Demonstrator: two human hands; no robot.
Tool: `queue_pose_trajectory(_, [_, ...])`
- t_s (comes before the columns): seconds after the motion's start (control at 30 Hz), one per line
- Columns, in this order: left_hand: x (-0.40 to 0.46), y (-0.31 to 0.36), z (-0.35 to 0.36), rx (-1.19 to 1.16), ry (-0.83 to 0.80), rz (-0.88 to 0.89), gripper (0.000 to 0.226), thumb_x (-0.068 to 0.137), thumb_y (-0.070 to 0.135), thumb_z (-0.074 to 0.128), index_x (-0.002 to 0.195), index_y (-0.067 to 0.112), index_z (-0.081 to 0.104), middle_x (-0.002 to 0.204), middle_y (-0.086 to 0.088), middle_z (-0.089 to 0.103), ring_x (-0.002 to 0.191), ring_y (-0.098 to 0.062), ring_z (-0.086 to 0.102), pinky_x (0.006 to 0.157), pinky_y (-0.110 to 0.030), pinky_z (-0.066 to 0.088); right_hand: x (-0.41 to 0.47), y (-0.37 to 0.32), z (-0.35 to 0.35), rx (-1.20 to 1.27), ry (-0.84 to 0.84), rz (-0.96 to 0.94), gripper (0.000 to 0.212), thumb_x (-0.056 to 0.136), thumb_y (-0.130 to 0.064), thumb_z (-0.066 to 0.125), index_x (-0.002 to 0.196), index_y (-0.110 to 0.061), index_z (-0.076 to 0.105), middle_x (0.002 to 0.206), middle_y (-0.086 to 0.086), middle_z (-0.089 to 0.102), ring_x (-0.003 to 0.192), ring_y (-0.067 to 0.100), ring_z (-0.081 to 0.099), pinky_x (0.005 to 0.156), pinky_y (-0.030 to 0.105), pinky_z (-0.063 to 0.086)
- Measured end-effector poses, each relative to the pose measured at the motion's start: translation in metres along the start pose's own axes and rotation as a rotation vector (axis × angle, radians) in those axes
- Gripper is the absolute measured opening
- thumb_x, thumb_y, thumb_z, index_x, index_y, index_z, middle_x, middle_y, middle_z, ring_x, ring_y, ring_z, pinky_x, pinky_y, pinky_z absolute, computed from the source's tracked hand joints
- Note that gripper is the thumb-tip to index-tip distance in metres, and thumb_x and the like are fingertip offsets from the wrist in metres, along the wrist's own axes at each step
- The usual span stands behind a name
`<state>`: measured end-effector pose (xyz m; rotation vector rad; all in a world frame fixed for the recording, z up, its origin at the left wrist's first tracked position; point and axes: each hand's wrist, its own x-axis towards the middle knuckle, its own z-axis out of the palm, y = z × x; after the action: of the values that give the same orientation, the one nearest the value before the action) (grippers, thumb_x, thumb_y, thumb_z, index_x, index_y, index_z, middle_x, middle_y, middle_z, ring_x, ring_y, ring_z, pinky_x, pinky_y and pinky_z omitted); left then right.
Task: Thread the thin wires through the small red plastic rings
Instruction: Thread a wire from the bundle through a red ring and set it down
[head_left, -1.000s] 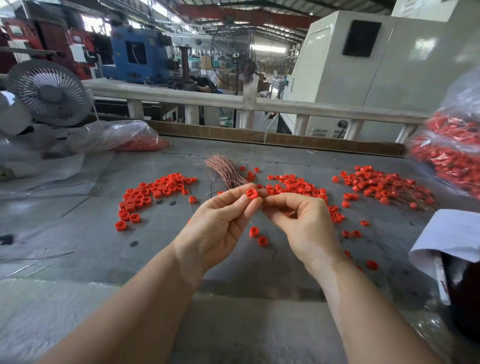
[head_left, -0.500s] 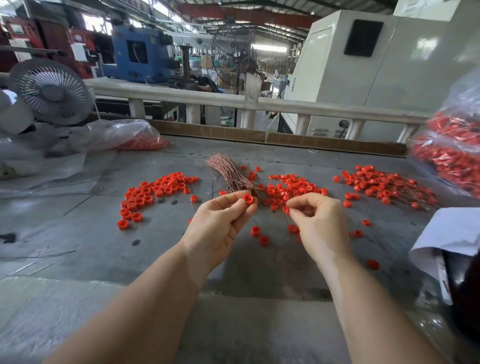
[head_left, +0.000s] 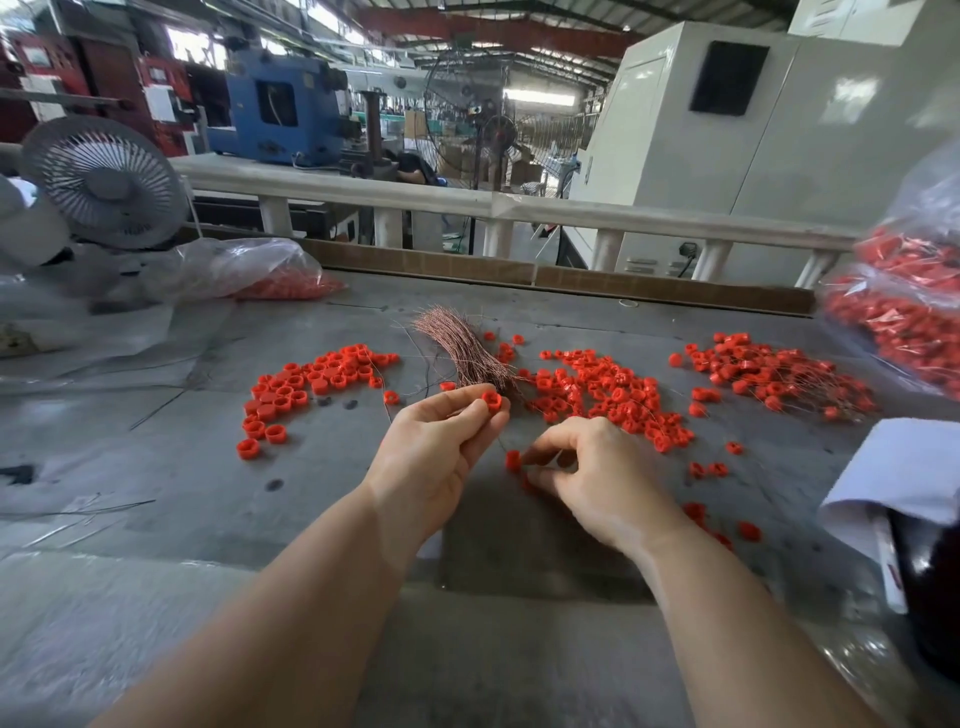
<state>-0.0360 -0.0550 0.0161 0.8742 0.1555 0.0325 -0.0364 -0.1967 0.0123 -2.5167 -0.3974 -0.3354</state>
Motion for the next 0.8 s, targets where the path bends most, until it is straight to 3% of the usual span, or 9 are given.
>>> queue_pose_trajectory(0.1, [-0.002, 0.001, 0.002, 0.0, -0.034, 0.003, 0.017, 0.089, -0.009, 0.048, 0.085, -0.002, 0.062, 0.077, -0.01, 0.066, 0.067, -0.01, 0.068, 0.064, -0.017, 0.056, 0.0, 0.0, 0.001, -0.014, -0.007, 0.028, 0.004, 0.076, -0.025, 0.075, 0.076, -0.028, 0.071, 0.064, -0.018, 0.054, 0.062, -0.002, 0.048, 0.058, 0.0, 0.033])
queue_pose_trajectory(0.2, [-0.004, 0.001, 0.003, 0.023, -0.084, 0.009, 0.017, 0.089, -0.008, 0.048, 0.088, 0.0, 0.063, 0.069, -0.006, 0.07, 0.065, -0.01, 0.068, 0.065, -0.019, 0.057, 0.001, 0.002, 0.004, -0.038, -0.03, 0.04, 0.007, 0.08, -0.02, 0.071, 0.077, -0.027, 0.068, 0.078, -0.009, 0.063, 0.077, 0.01, 0.056, 0.065, 0.016, 0.038])
queue_pose_trajectory(0.3, [-0.005, 0.002, 0.003, 0.035, -0.124, 0.022, 0.018, 0.089, -0.007, 0.047, 0.088, 0.001, 0.063, 0.067, -0.005, 0.07, 0.064, -0.01, 0.068, 0.063, -0.019, 0.056, 0.002, 0.002, 0.004, -0.01, 0.052, 0.007, 0.011, 0.085, -0.012, 0.063, 0.082, -0.023, 0.066, 0.081, -0.007, 0.065, 0.08, 0.011, 0.056, 0.068, 0.02, 0.037])
queue_pose_trajectory(0.43, [-0.006, 0.002, 0.004, 0.062, -0.155, 0.038, 0.019, 0.089, -0.006, 0.048, 0.085, 0.002, 0.064, 0.068, -0.005, 0.07, 0.064, -0.01, 0.068, 0.065, -0.019, 0.057, 0.004, -0.001, -0.004, 0.377, 0.206, 0.016, 0.014, 0.085, -0.002, 0.061, 0.078, -0.014, 0.062, 0.071, -0.007, 0.063, 0.068, 0.003, 0.058, 0.066, 0.013, 0.044])
queue_pose_trajectory(0.53, [-0.006, 0.001, 0.004, 0.104, -0.172, 0.047, 0.019, 0.088, -0.006, 0.049, 0.085, 0.003, 0.065, 0.07, -0.005, 0.07, 0.065, -0.01, 0.068, 0.064, -0.018, 0.056, 0.005, -0.002, -0.006, 0.618, 0.231, 0.069, 0.016, 0.082, 0.0, 0.065, 0.077, -0.015, 0.062, 0.068, -0.007, 0.063, 0.062, -0.005, 0.057, 0.062, 0.007, 0.044])
queue_pose_trajectory(0.8, [-0.008, -0.003, 0.003, 0.216, -0.229, 0.075, 0.018, 0.089, -0.005, 0.049, 0.086, 0.005, 0.065, 0.069, -0.004, 0.07, 0.065, -0.008, 0.067, 0.061, -0.016, 0.054, 0.005, -0.006, -0.009, 0.996, 0.169, 0.093, 0.021, 0.078, 0.005, 0.066, 0.074, -0.016, 0.068, 0.069, -0.003, 0.07, 0.069, 0.008, 0.061, 0.063, 0.014, 0.049])
